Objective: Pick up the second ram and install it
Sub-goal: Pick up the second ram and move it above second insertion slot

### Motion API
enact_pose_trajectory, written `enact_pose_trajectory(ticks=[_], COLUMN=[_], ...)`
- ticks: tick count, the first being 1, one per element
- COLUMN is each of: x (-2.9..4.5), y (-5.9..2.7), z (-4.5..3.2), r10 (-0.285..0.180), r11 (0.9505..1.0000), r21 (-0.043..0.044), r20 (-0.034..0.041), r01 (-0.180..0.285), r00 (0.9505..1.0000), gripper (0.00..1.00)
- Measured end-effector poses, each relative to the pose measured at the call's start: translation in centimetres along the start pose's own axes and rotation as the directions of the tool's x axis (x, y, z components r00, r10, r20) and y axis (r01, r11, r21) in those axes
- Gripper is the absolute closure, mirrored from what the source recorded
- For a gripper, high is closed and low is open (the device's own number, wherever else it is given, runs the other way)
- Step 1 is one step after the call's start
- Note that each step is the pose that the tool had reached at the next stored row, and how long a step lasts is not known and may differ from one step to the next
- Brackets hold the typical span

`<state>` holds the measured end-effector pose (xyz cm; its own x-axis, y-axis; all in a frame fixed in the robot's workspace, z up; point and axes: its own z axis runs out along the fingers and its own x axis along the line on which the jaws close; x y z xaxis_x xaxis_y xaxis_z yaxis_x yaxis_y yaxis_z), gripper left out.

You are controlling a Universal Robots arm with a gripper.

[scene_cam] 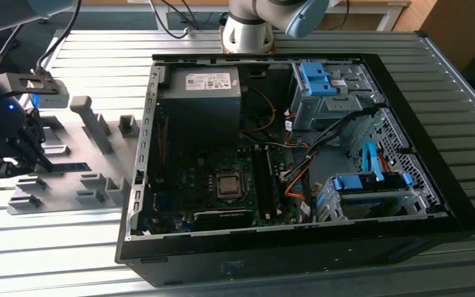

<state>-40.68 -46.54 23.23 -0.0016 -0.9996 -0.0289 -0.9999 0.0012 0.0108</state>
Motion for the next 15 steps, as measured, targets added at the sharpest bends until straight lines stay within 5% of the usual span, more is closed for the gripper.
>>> enact_pose_trajectory(ticks=[15], x=[-0.01], y=[0.01], z=[-0.51], r10=[0.0], r11=[1.0], r21=[-0.0001], r20=[-0.0001], r01=[0.0], r00=[1.0], gripper=[0.86])
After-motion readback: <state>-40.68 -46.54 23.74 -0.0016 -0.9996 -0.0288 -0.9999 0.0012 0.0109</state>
